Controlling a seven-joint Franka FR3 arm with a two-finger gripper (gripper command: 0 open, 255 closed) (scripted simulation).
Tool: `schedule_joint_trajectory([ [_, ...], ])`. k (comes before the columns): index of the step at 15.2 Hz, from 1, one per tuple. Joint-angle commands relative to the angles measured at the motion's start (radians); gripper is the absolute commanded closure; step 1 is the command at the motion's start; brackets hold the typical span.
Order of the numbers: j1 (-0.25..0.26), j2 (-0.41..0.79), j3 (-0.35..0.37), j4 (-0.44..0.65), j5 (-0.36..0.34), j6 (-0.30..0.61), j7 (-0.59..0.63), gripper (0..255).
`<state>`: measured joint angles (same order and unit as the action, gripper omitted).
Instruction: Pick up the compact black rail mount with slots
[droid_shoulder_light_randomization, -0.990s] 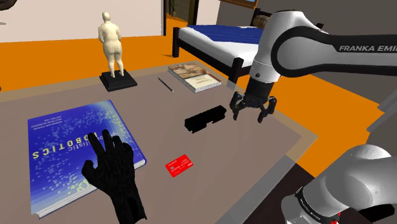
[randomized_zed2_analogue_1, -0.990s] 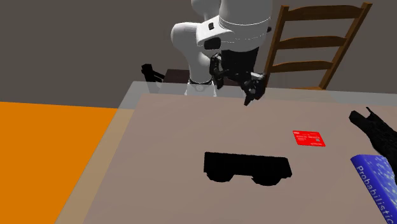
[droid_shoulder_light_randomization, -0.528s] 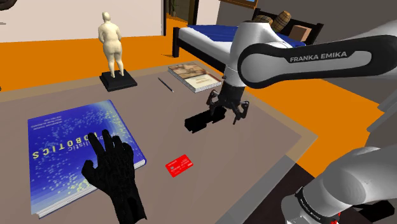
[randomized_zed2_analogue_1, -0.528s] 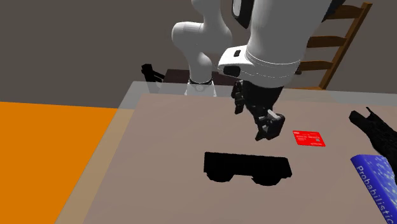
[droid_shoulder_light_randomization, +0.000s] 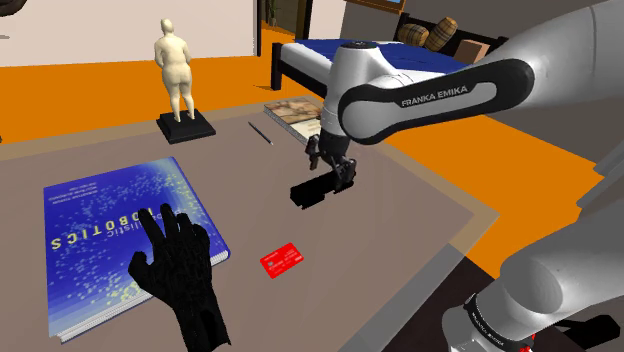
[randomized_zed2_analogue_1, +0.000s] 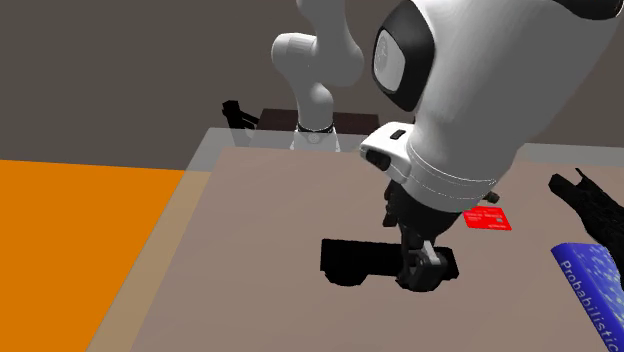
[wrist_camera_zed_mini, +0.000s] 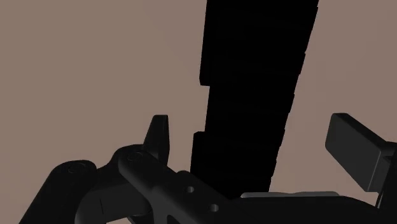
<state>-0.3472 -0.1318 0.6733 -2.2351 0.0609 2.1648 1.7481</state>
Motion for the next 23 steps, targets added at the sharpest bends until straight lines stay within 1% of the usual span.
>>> schedule_joint_trajectory([
  [1,-0.005,0.026,0.008,-0.006,-0.022,0.03,0.035,0],
  [6,-0.007,0.074,0.017,-0.044,-0.059,0.106,0.064,0],
  [8,-0.007,0.074,0.017,-0.045,-0.059,0.106,0.064,0],
  [9,-0.007,0.077,0.018,-0.042,-0.062,0.106,0.066,255],
  [18,-0.007,0.074,0.017,-0.044,-0.059,0.106,0.064,255],
  [23,-0.005,0.03,0.009,-0.01,-0.025,0.038,0.037,255],
])
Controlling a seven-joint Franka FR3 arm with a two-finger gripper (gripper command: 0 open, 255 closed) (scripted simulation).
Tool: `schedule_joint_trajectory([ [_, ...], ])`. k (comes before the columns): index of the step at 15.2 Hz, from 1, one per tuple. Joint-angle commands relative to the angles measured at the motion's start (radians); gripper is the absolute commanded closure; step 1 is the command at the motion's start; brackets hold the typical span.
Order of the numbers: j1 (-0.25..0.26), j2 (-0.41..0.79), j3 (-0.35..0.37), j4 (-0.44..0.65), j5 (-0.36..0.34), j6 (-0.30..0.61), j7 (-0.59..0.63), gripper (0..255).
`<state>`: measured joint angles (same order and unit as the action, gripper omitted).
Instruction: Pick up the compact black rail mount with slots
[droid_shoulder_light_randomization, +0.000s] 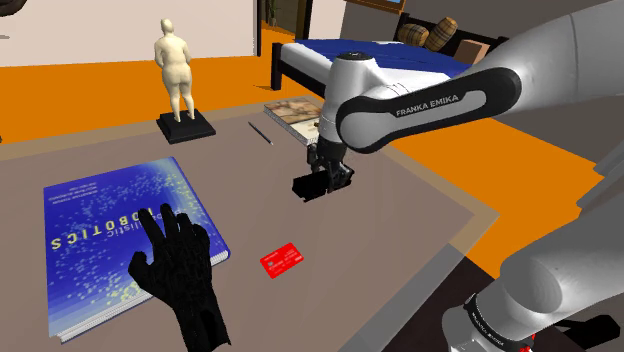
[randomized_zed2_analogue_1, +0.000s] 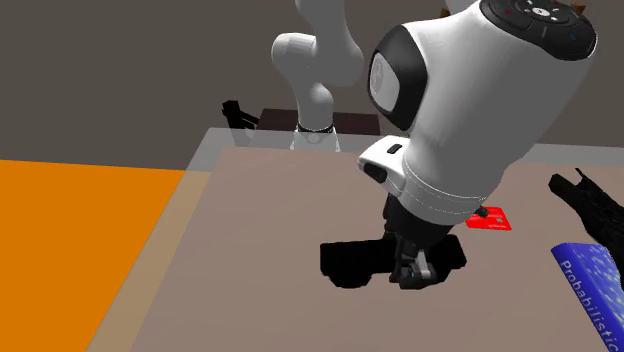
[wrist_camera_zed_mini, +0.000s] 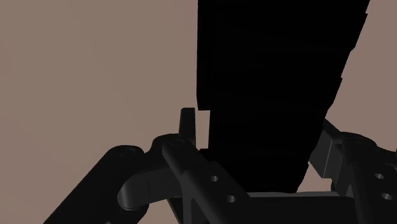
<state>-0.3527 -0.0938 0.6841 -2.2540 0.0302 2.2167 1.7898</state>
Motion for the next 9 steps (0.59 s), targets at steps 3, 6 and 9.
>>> schedule_joint_trajectory([
  [3,0.001,-0.03,-0.007,0.031,0.021,-0.055,-0.017,255],
  [6,0.002,-0.05,-0.013,0.056,0.034,-0.096,-0.028,255],
  [9,0.003,-0.067,-0.019,0.083,0.044,-0.137,-0.037,255],
])
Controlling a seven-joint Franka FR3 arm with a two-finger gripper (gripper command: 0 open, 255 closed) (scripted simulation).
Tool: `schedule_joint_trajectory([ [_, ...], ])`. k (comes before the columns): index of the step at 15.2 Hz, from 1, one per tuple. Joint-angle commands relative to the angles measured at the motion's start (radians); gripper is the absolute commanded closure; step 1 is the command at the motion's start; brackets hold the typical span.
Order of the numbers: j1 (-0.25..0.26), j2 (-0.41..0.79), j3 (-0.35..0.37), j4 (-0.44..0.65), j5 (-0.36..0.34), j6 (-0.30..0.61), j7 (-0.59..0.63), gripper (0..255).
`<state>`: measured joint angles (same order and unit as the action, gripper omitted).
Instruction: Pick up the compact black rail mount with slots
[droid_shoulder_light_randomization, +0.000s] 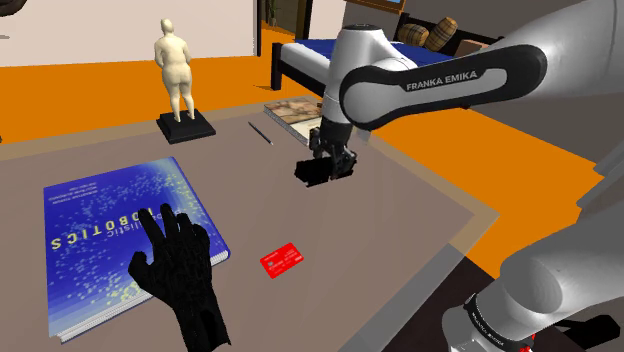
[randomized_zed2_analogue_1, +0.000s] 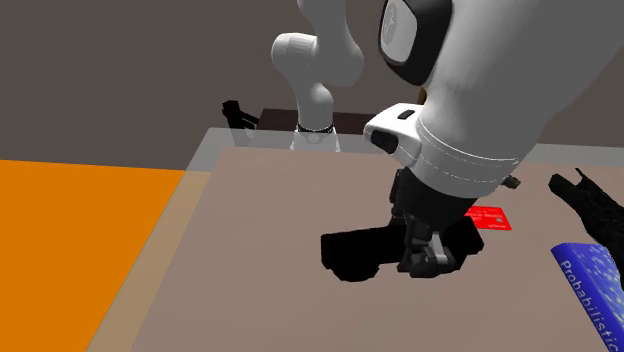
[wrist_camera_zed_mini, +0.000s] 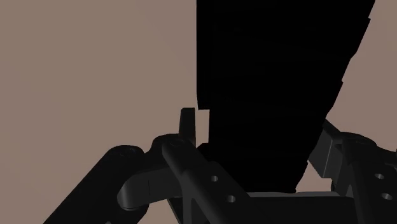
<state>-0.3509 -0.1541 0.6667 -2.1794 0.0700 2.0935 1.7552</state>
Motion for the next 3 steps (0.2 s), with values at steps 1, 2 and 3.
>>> schedule_joint_trajectory([
  [1,0.001,-0.012,-0.004,0.018,0.007,-0.028,-0.005,255],
  [2,0.001,-0.013,-0.004,0.019,0.007,-0.03,-0.006,255],
  [3,0.001,-0.013,-0.004,0.019,0.007,-0.03,-0.006,255],
])
